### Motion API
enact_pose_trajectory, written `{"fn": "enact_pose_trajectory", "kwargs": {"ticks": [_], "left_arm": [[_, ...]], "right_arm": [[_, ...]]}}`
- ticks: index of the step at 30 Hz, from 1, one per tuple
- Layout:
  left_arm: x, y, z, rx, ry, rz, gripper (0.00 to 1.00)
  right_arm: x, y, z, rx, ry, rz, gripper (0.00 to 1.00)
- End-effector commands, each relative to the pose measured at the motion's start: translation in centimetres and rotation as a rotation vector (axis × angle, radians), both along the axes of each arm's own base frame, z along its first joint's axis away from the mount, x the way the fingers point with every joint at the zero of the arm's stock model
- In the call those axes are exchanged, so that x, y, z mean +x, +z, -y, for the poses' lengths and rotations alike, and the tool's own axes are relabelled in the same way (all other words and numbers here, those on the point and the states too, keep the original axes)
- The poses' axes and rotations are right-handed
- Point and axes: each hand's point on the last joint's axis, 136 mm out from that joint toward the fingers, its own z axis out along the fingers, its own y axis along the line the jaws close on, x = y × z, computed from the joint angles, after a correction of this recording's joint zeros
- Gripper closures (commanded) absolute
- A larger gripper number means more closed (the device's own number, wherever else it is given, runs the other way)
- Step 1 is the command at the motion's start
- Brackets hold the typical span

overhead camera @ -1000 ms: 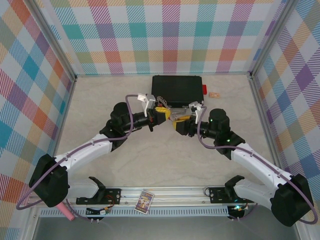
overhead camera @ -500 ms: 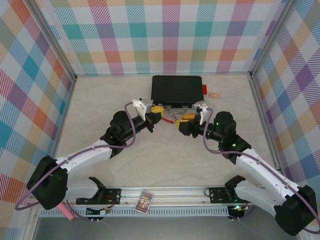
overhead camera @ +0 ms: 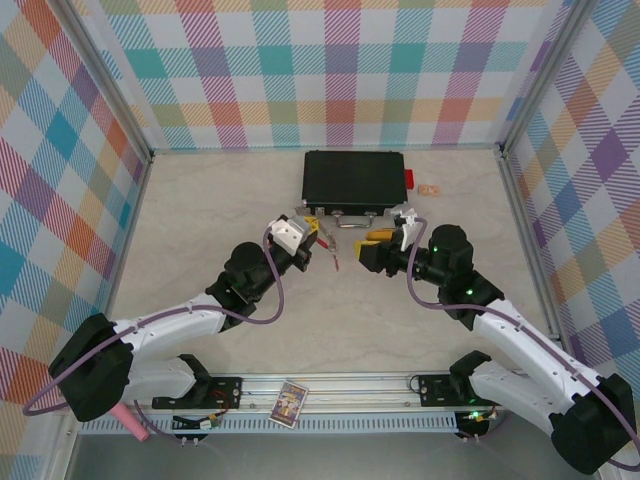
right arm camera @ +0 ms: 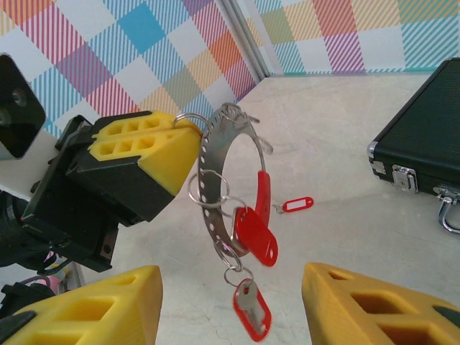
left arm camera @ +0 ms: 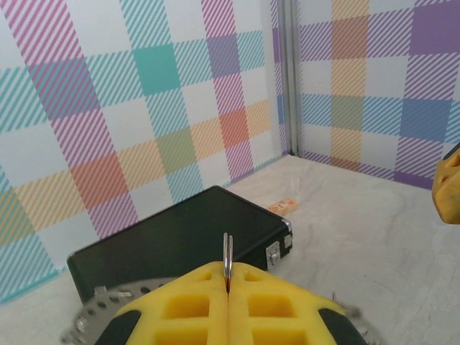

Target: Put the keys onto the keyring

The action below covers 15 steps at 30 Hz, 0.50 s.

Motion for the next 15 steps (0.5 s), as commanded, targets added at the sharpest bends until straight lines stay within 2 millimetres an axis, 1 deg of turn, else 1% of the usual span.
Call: {"fn": "enact_pose_trajectory", "kwargs": {"ticks": [1,6,15], "left_arm": [[-1.0,3.0,-0.3,-0.037,0.006,0.123,1.00],[-1.3,2.9,-0.2,-0.021,0.005,0.150,1.00],[-2.2,2.7,0.1,0.035,0.019,0.255,1.00]], "right_arm": [[-0.1,0.2,-0.1,-0.004,0.004,0.023,0.46],[-0.2,0.4,-0.1,-0.003,0.006,0.031,0.46],[0.0,0.4,-0.1,-0.003,0.004,0.034,0.46]]}}
